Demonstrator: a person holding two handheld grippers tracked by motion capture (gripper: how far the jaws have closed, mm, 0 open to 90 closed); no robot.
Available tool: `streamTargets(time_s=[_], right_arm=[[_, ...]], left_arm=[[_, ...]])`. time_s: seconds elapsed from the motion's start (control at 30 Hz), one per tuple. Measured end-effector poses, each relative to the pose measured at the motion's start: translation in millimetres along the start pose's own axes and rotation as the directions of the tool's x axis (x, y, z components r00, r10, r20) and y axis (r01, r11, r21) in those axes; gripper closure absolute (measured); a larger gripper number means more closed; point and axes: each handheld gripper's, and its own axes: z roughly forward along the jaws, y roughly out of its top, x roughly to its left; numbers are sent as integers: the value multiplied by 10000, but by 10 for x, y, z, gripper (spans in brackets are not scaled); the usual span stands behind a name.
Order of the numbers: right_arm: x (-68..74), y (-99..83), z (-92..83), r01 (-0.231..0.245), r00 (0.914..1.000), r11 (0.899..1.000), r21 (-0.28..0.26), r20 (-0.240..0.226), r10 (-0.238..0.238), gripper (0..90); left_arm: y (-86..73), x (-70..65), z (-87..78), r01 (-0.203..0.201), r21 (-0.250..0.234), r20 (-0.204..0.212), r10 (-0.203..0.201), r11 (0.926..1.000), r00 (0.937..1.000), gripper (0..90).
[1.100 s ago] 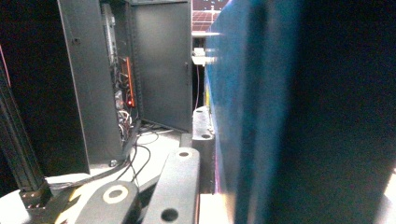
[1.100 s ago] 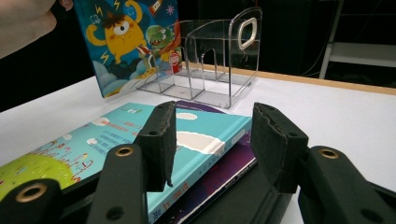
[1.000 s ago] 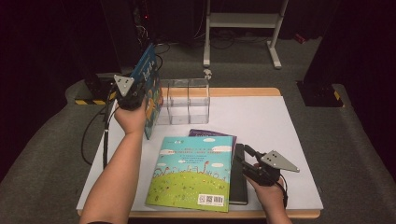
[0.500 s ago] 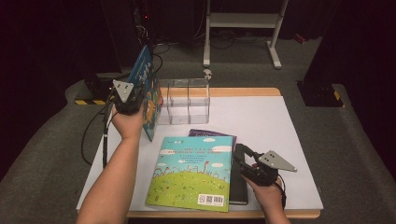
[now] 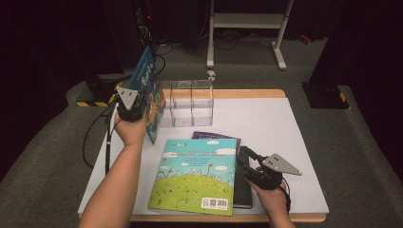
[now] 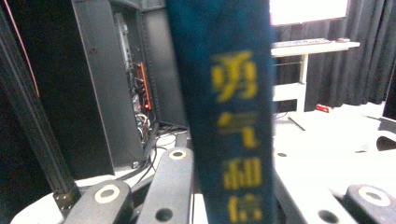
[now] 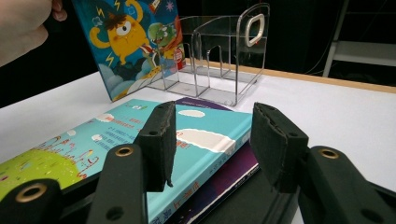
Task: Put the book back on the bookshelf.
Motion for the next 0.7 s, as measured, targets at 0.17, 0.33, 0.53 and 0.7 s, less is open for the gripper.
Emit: streamTargets(time_s=[0.17,0.33,0.53,0.7], right_arm=[[-3,0,-6,-1,10000,10000,-26,-14,1,508],[-5,1,-11,6,10000,10000,-53,-19,-7,508],[-14,3,-16,-16,10000,10000,-53,-11,16,509],[-5,5,-12,14,10000,10000,-51,-6,-15,509]], left_arm=[[-7,-20,27,26,-23,64,-26,10000,10000,800],[-17,-23,54,-48,-44,-6,48,10000,10000,802],[-13,-10,54,-68,-59,-186,67,10000,9998,798],[-14,-19,50,-139,-36,-228,138,9999,9996,793]])
